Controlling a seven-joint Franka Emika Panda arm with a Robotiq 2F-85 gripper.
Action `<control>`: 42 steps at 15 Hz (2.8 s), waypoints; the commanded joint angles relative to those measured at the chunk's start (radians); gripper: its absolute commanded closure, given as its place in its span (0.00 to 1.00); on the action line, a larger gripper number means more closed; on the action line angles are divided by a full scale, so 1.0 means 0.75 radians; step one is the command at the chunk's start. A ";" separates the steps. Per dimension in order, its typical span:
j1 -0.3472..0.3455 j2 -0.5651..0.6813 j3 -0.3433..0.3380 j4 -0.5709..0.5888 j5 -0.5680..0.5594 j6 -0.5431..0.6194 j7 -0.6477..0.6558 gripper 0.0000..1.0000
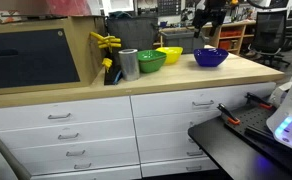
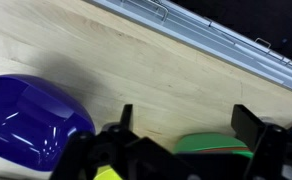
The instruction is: Remove the top green bowl from the stacked bowls and place it in between the blue and yellow bowls
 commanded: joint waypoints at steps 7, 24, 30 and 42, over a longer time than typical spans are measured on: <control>0.001 0.272 0.062 0.054 0.003 0.312 0.064 0.00; -0.483 1.002 0.400 0.466 -0.825 0.793 1.230 0.00; -0.434 1.150 0.392 0.578 -1.045 0.782 1.716 0.00; -0.372 1.362 0.318 0.765 -1.298 0.753 2.142 0.70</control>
